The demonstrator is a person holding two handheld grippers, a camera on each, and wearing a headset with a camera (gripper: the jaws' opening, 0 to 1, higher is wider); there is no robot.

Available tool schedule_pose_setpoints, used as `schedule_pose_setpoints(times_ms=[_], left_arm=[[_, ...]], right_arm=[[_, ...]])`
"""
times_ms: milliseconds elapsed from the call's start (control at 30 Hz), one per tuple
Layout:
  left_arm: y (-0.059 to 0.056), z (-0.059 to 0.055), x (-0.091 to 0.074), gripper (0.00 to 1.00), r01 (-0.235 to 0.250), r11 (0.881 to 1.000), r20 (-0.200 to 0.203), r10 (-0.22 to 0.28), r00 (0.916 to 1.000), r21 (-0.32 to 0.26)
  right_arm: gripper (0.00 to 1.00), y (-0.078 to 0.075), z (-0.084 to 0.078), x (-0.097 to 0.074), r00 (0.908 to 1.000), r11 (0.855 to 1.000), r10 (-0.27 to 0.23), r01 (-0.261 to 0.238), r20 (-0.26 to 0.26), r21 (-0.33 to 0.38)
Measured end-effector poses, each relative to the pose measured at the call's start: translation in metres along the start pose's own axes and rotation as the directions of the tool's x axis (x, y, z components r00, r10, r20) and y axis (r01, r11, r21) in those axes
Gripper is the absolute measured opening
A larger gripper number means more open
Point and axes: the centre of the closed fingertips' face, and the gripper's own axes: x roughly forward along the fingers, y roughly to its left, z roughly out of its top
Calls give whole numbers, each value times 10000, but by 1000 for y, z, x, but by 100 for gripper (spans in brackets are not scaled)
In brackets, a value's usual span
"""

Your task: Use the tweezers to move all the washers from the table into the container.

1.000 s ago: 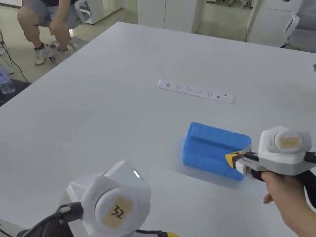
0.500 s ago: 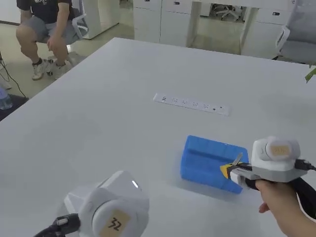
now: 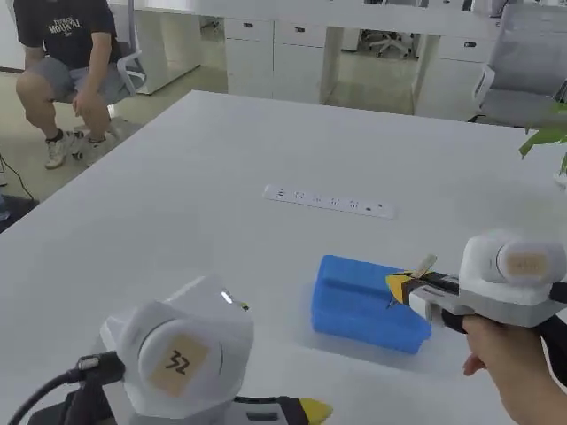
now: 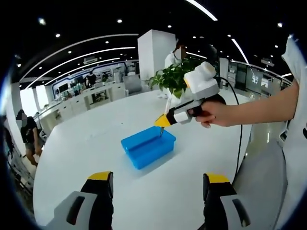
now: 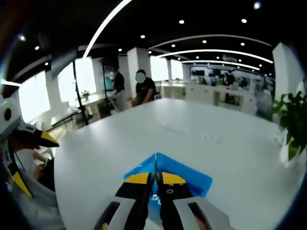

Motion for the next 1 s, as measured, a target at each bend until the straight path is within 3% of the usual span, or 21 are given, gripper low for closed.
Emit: schedule_pose_setpoints(times_ms=[100,200,300,433,567,633,667,733,833,867,967,1000], left_arm=[[-9,22,1,70,642,9979,628,-633,9960,-119],[-11,37,2,61,838,9962,771,-855,9934,238],[-15,50,4,54,1073,9916,856,-1133,9899,721],[-20,56,7,52,1356,9842,866,-1458,9855,1138],[-22,58,12,41,1866,9727,733,-1979,9775,1382],[-28,60,12,36,2374,9597,764,-2507,9650,1506],[-32,60,13,34,2725,9497,778,-2866,9549,1543],[-35,58,16,29,3052,9380,602,-3183,9461,1641],[-44,54,20,26,3529,9164,248,-3637,9312,1890],[-47,53,21,25,3717,9091,213,-3821,9239,1879],[-61,51,22,24,4490,8773,105,-4572,8893,1696],[-62,51,22,22,4578,8723,121,-4665,8844,1717]], right_arm=[[4,22,4,-12,9981,9979,610,-609,15,-235],[4,44,-6,-21,9925,9917,1126,-1152,-466,-571],[4,56,-16,-27,9871,9834,1347,-1438,-863,-1102],[4,70,-24,-33,9772,9780,1800,-1901,-1128,-859],[4,83,-23,-40,9697,9699,2178,-2277,-1112,-866],[4,93,-23,-43,9591,9602,2594,-2687,-1136,-761],[4,99,-25,-45,9507,9535,2821,-2927,-1290,-722],[4,103,-26,-46,9477,9491,2870,-3010,-1393,-923],[4,113,-34,-47,9341,9342,3096,-3336,-1779,-1260],[4,116,-35,-48,9317,9309,3142,-3401,-1824,-1335],[4,122,-41,-48,9174,9158,3357,-3709,-2137,-1541],[4,124,-43,-49,9138,9113,3401,-3786,-2221,-1620]])
